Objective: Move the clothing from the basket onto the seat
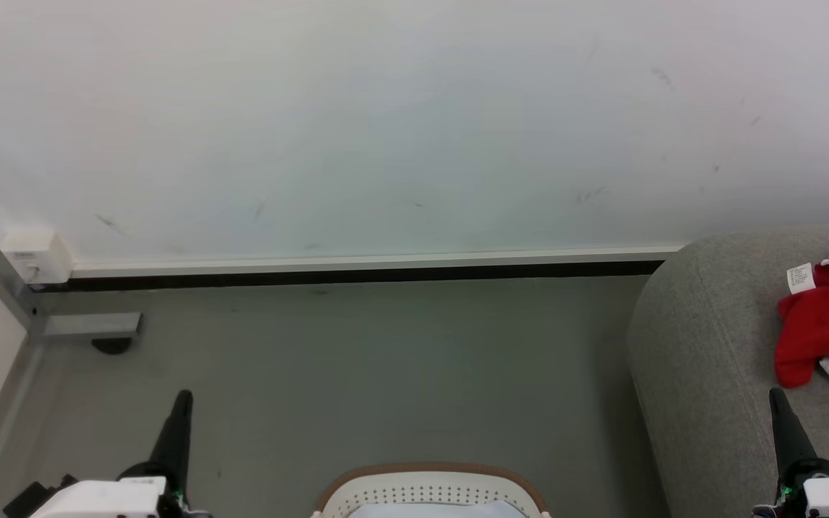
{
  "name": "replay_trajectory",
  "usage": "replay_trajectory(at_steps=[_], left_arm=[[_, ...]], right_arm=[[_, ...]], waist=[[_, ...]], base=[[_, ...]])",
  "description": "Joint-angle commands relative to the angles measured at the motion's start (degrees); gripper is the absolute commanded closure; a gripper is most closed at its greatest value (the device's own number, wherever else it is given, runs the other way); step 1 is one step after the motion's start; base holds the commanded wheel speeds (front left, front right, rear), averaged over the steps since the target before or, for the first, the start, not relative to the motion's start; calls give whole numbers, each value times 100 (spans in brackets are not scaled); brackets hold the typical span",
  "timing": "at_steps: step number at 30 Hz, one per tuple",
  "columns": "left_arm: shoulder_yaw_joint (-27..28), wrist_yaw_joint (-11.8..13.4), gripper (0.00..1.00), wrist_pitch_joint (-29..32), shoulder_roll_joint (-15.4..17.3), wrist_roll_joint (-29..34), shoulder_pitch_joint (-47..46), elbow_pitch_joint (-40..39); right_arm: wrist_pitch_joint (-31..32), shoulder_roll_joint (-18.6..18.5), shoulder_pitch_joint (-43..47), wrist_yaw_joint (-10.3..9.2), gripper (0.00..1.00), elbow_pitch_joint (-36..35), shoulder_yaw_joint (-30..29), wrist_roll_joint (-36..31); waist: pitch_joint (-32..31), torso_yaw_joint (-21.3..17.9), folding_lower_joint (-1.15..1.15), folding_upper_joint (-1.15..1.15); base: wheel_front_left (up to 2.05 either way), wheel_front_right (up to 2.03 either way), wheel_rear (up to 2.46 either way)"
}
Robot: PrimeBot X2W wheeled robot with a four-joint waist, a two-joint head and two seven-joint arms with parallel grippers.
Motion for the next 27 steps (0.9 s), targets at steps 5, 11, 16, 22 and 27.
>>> replay_trajectory(at_steps=[5,11,16,22,27], left_arm=[[69,-34,100,83,12,-277,-110,-26],[103,-60,100,146,7,-520,-141,-23],[131,-67,100,200,2,-685,-170,-20],[158,-80,100,253,-3,-877,-194,-18],[157,-80,100,253,-3,-873,-190,-18]], right_arm=[[73,-34,-116,-10,100,-46,-26,309],[135,-42,-127,-11,100,-54,-38,564],[182,-46,-146,-11,100,-61,-46,783],[222,-54,-168,-12,100,-70,-52,954],[216,-57,-166,-12,100,-70,-43,956]], waist=[[17,11,0,0],[36,23,0,0],[52,33,0,0],[69,44,0,0],[69,44,0,0]], base=[[0,0,0],[0,0,0],[0,0,0],[0,0,0],[0,0,0]])
